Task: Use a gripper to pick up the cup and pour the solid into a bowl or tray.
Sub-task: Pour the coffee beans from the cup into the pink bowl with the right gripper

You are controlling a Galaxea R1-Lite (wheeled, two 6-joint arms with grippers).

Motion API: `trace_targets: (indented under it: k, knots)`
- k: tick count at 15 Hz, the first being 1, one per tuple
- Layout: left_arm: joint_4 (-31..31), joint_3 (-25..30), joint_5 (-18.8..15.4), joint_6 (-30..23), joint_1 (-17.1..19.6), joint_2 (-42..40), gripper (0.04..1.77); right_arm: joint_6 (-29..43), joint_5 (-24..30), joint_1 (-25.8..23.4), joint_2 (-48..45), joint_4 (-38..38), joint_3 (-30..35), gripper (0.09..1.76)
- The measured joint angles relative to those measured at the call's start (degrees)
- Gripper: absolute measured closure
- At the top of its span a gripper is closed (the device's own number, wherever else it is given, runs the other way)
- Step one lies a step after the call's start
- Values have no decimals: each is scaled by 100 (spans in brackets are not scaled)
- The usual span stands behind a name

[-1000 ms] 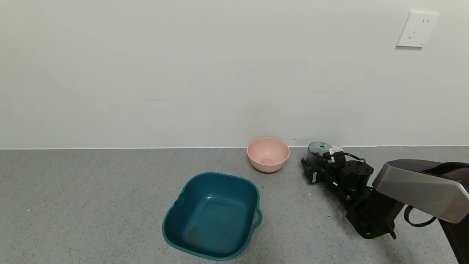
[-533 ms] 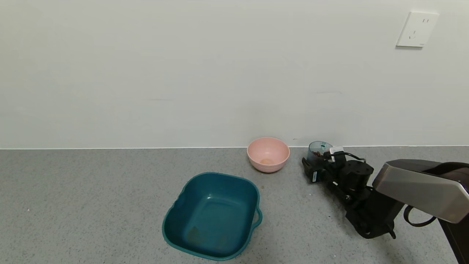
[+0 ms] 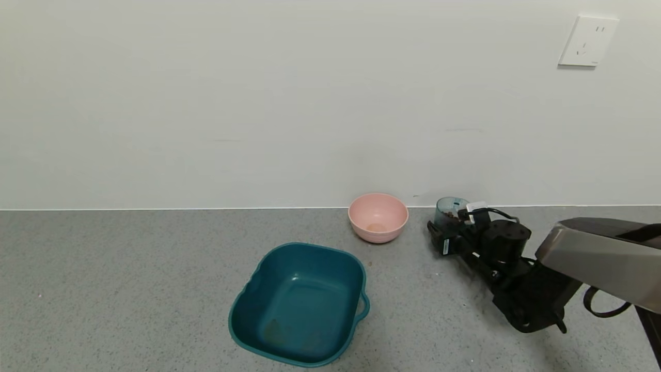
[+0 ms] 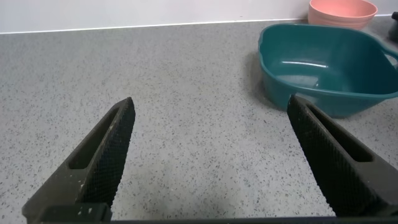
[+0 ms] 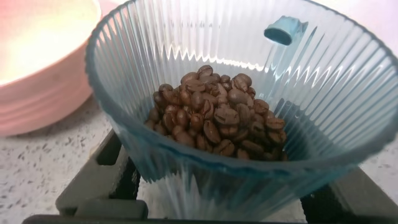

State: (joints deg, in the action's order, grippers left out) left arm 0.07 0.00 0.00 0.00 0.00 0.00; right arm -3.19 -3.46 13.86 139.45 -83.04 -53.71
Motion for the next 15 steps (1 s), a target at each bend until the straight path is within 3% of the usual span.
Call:
trace_targets:
  k: [3, 7, 15]
  knots:
    - [-5, 0, 0, 0, 0, 0, 5, -2, 41, 0, -583, 700, 68, 46]
    - [0, 0, 0, 0, 0, 0, 5, -39, 90, 90, -1604, 2295, -80, 46]
    - [-2, 0, 0, 0, 0, 0, 5, -1028, -6, 207, -2413, 4925, -1588, 46]
